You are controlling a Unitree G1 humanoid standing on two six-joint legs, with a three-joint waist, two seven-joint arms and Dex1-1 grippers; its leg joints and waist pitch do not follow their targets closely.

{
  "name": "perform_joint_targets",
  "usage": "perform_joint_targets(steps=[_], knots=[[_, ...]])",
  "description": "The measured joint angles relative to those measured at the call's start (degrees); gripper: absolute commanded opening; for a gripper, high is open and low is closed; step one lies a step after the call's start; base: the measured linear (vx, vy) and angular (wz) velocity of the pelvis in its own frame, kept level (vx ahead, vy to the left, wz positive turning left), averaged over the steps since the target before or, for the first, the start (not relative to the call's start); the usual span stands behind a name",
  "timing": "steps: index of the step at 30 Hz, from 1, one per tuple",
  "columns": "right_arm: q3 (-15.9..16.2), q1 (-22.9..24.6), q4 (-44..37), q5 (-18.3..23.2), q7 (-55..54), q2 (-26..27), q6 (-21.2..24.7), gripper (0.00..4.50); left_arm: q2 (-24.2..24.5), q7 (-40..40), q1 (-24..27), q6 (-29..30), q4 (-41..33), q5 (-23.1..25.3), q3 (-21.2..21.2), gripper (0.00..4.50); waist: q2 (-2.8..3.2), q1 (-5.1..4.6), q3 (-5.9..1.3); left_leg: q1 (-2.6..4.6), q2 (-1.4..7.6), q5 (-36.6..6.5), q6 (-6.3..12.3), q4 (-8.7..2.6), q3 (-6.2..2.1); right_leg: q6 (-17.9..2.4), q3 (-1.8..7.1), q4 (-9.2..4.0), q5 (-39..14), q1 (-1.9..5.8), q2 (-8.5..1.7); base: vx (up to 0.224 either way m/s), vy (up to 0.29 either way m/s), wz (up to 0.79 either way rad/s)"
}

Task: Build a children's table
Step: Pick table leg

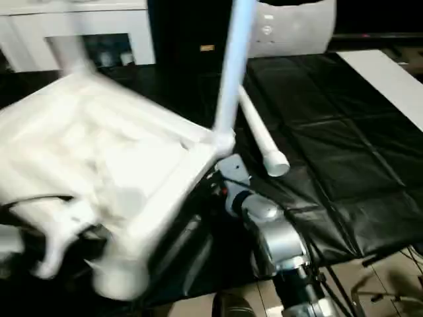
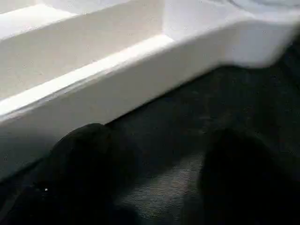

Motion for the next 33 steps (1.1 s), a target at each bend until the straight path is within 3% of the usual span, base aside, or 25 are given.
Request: perform_joint_targets(steps=[5, 9, 15, 20, 21, 27, 33], knots=[[-0.2, -2.5, 3.0, -0.4, -1.2, 1.4, -2.1, 4.50, -6.1, 1.4, -5.2, -2.9, 3.4, -0.6, -4.6, 0.04, 0.04, 0.04, 0.01, -0.02, 0.17, 0.2, -0.26, 0.06, -0.07, 0.0, -0.11, 0.52, 0.0, -0.19, 0.11, 0.000, 0.000, 0.00], [-1.1, -5.7, 5.7, -1.3, -3.0, 2.1, -4.3, 4.50, -13.5, 9.5, -12.7, -10.2, 13.6, 5.0, -6.6, 0.04, 0.07, 0.48, 0.01, -0.08, 0.22, 0.3, -0.29, 0.11, -0.13, 0.0, -0.18, 0.52, 0.0, -0.14, 0.15, 0.000, 0.000, 0.00], [-4.1, -9.2, 7.1, -1.0, -7.2, 2.2, -6.5, 4.50, -14.3, 17.2, -17.8, -16.5, 20.9, 9.5, -5.7, 0.04, 0.18, 0.53, -0.07, -0.12, 0.19, 0.3, -0.28, 0.20, -0.16, 0.0, -0.15, 0.53, 0.1, -0.13, 0.13, 0.000, 0.000, 0.00], [-9.2, -18.9, 12.4, -1.2, -12.0, -1.0, -2.1, 4.50, -16.1, 18.0, -16.9, -17.4, 20.5, 8.6, -3.3, 0.04, 0.26, 0.83, -0.11, -0.16, 0.14, 0.3, -0.22, 0.22, -0.18, -0.3, -0.16, 0.53, 0.3, -0.14, 0.11, 0.000, 0.000, 0.00], [-9.5, -20.3, 13.9, -1.2, -12.4, -1.2, -1.5, 4.50, -16.4, 17.9, -16.7, -17.4, 20.0, 8.1, -3.1, 0.22, 0.28, 0.92, -0.10, -0.21, 0.15, 0.3, -0.23, 0.21, -0.20, -0.4, -0.21, 0.53, 0.3, -0.13, 0.11, 0.000, 0.000, 0.00], [-10.5, -34.1, 35.6, -1.0, -8.9, -6.3, 0.5, 4.50, -17.4, 17.2, -15.4, -16.0, 12.7, 2.6, -0.8, 0.72, 0.56, 0.92, 0.00, -0.39, 0.17, 0.3, -0.22, 0.24, -0.20, -0.4, -0.29, 0.56, 0.3, -0.27, 0.11, 0.000, 0.000, 0.00], [-10.4, -38.4, 47.4, -3.4, -9.4, -7.7, 0.0, 4.50, -15.1, 15.1, -14.4, -11.6, 7.3, 0.9, -0.9, 1.17, 0.57, 0.79, -0.01, -0.57, 0.18, 0.3, -0.22, 0.29, -0.22, -0.4, -0.32, 0.59, 0.3, -0.41, 0.11, 0.000, 0.000, 0.00]])
